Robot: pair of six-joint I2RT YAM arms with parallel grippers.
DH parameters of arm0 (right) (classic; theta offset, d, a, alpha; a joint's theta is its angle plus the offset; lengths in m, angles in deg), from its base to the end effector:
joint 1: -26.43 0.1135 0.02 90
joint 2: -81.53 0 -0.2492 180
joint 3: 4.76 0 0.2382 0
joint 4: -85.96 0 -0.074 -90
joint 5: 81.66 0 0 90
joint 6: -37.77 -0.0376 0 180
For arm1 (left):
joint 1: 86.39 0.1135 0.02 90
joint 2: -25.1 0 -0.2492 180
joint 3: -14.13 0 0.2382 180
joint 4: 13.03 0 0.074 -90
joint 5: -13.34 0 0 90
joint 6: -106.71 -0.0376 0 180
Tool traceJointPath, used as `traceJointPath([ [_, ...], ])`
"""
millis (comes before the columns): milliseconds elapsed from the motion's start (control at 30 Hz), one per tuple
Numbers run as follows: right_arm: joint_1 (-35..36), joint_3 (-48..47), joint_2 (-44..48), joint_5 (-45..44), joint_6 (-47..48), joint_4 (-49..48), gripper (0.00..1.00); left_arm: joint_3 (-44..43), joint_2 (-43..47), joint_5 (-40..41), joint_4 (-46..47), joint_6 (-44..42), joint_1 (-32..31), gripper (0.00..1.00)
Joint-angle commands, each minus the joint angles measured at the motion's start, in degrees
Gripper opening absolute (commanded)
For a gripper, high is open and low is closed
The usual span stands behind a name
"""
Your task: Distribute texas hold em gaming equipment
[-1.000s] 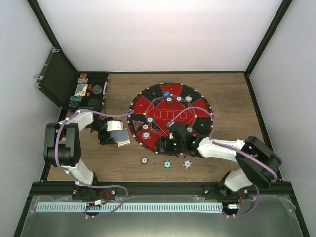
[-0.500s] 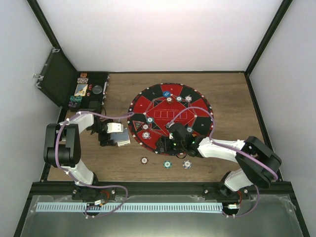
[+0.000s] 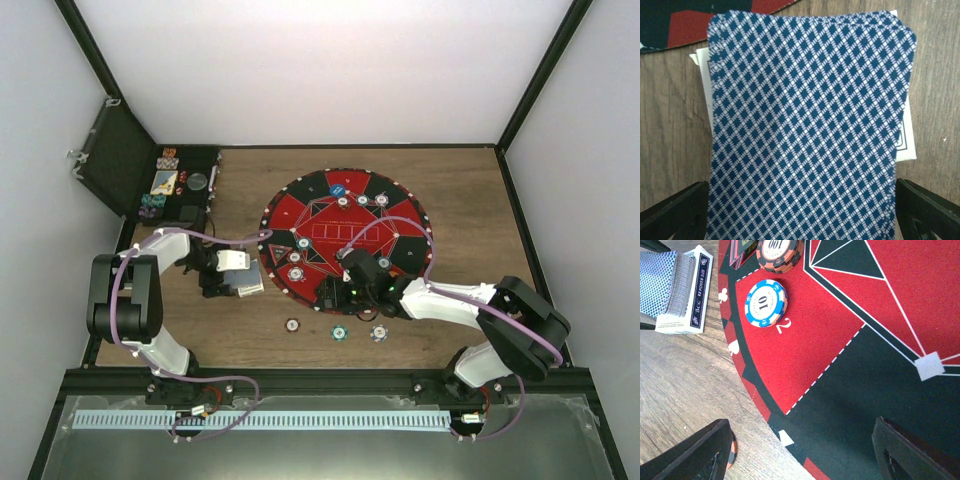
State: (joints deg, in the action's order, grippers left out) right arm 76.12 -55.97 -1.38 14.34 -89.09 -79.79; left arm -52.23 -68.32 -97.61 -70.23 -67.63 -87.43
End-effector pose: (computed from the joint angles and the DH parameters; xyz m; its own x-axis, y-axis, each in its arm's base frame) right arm 0.1713 0.2079 0.1556 -0.8551 -0.0858 -0.5112 -0.3655 0.7992 0.4772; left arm 0.2576 -0.0181 0.1453 -0.0457 0.9303 -0.3639 0.9952 0.0741 0.0644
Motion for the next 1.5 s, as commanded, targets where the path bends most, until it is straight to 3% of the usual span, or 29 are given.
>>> traceJointPath([
  [0,0.6,-0.1,0.9,-0.3,-0.2,0.4,0.79,1.1,1.8,-0.7,-0.9,-1.5,-0.4,1.0],
  [800,0.6,-0.1,0.8,-0.9,-0.6,0.6,0.77,1.0,1.0,0.8,1.1,1.1,-1.9,1.0],
  [1467,0.6,-0.3,0.6,-1.1,-0.7,0.9,0.74,2.7,-1.5,3.1,5.4,1.9,-2.0,0.85],
])
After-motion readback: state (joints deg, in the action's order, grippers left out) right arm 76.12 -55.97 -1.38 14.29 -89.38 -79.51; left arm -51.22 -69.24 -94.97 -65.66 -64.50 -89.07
